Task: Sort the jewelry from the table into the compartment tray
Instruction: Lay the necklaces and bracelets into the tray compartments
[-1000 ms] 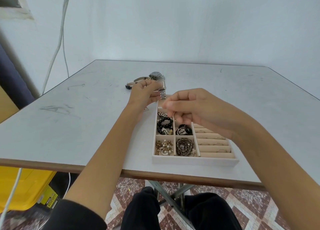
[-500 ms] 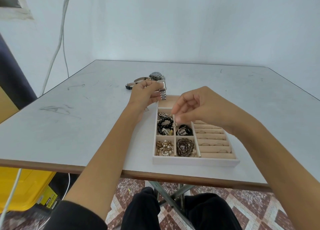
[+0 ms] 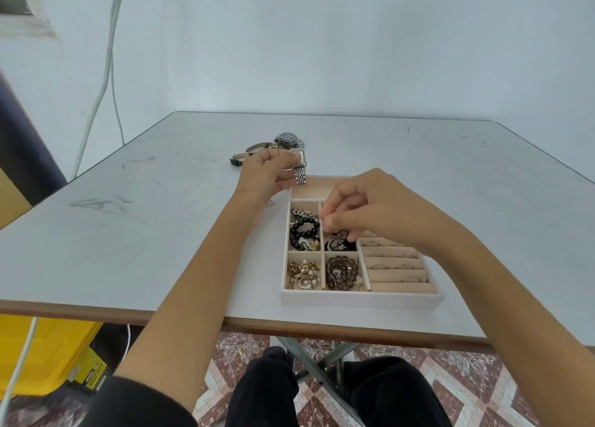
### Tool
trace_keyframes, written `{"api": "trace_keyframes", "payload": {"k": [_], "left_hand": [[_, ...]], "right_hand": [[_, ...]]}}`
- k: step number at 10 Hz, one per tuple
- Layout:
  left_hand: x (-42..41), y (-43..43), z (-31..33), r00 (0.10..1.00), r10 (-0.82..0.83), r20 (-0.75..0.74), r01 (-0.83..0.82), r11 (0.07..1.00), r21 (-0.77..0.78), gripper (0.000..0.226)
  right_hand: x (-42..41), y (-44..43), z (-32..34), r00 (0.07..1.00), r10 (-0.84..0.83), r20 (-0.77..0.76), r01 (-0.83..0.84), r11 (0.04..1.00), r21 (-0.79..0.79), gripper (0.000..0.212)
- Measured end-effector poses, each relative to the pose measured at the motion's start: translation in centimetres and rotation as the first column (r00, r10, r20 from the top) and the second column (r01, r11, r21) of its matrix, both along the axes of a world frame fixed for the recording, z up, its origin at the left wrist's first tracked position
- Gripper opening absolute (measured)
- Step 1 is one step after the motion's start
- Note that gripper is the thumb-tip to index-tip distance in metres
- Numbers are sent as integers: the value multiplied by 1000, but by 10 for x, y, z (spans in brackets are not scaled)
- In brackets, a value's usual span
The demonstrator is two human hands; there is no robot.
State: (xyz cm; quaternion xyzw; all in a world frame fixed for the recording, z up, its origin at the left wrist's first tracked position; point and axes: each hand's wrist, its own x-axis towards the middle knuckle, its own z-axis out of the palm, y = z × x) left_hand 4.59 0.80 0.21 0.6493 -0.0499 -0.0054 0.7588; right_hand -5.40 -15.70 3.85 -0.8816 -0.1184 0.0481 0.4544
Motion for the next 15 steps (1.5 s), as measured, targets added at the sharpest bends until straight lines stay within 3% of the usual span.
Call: {"api": "trace_keyframes", "payload": {"k": [3, 5, 6, 7, 8, 10, 12, 15], "left_hand": [[-1, 0, 1, 1000, -15, -9, 15, 1000, -9, 30], [-3, 0, 4, 1000, -18, -13, 18, 1000, -4, 20], [-6, -1, 7, 1000, -6, 2, 6, 1000, -7, 23], [-8, -1, 9, 999, -11, 46, 10, 1000, 20, 23], [-7, 0, 8, 992, -11, 128, -7, 991, 136, 20], [-7, -3, -1, 970, -70, 232, -39, 901, 432, 18], [-8, -3, -3, 947, -86, 308, -95, 843, 529, 15], [-4, -5, -8, 840, -217, 497, -305, 568, 764, 13]], "right_hand": [[-8, -35, -10, 931, -269, 246, 244, 961, 129, 22], [-23, -85, -40, 912, -347, 220, 388, 904, -180, 43], [-33, -92, -53, 937, -322, 135, 349, 857, -379, 47], [-35, -88, -60, 942, -300, 149, 325, 711, -623, 51], [-37, -84, -59, 946, -290, 147, 312, 685, -659, 52], [-39, -83, -59, 941, -300, 154, 328, 709, -624, 53], [-39, -84, -59, 941, -297, 163, 332, 714, -617, 53], [-39, -85, -60, 942, -293, 165, 329, 703, -630, 53]]}}
